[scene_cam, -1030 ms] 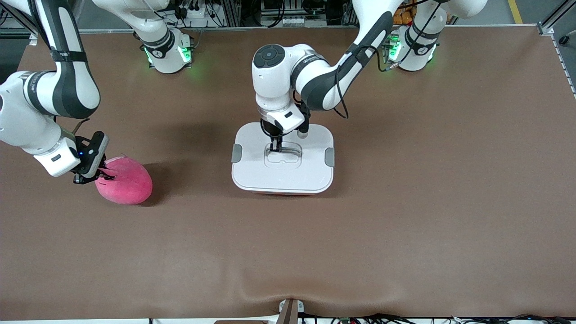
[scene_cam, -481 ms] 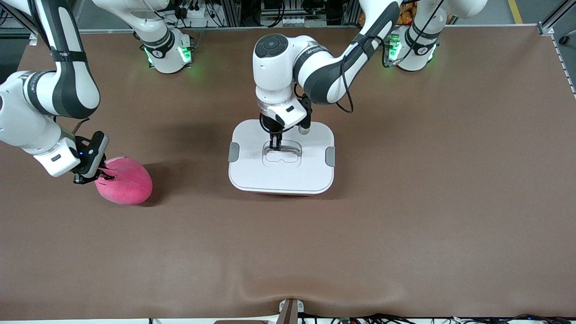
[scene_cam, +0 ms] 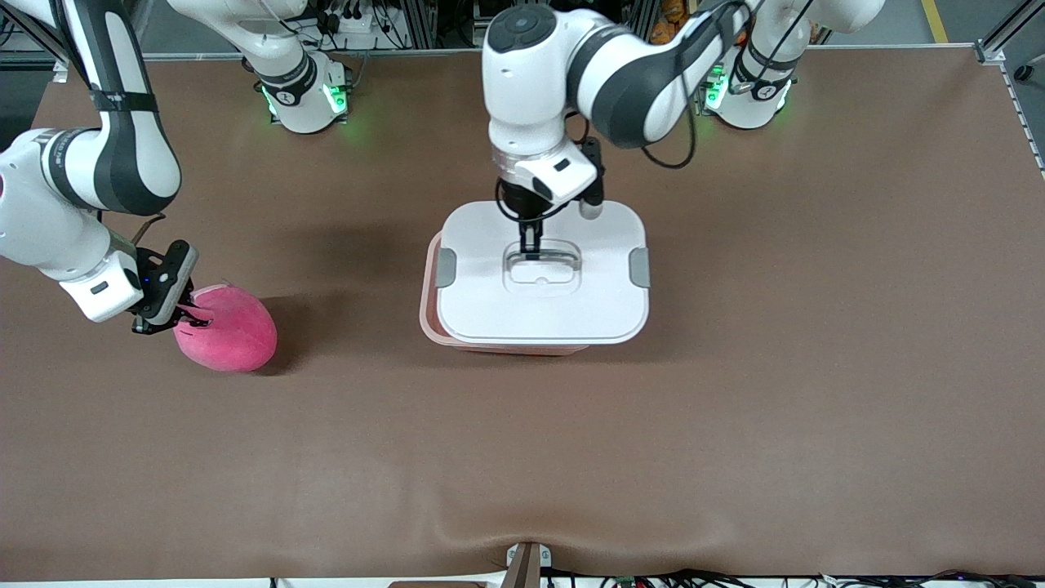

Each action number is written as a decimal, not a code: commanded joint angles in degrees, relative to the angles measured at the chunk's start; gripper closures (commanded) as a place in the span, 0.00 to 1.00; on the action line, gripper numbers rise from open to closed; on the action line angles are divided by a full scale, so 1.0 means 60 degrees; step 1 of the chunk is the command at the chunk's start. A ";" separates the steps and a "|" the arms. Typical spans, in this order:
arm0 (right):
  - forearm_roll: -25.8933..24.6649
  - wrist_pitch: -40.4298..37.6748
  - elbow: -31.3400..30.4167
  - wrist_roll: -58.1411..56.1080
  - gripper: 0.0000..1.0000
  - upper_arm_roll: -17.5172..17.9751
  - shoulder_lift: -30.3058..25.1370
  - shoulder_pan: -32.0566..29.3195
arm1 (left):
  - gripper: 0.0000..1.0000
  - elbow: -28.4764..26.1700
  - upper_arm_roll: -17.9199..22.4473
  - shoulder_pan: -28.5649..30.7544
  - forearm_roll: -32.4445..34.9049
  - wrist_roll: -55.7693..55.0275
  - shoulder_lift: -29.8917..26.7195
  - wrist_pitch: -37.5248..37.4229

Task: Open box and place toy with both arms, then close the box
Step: 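Lift the lid with the left gripper while the right gripper lifts the toy, then lower the pink toy into the open box with the right gripper, then open the right gripper to release the toy and raise it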

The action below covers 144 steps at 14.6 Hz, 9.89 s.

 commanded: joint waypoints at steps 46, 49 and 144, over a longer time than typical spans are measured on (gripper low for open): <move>-0.0642 -0.4786 0.7084 1.7961 1.00 0.0073 0.2543 0.6457 | 1.00 -0.1932 0.0024 0.7275 -0.2808 1.1353 -0.1217 -0.1624; -0.0657 -0.4771 0.7084 1.7961 1.00 0.0059 0.2689 0.6544 | 1.00 -0.1932 0.0039 0.7275 -0.2808 1.0843 -0.1217 -0.1609; -0.1038 -0.3379 0.4802 1.7086 0.00 -0.0191 0.1521 0.5537 | 1.00 -0.0542 -0.1543 0.5184 -0.1918 0.5279 -0.0984 -0.1346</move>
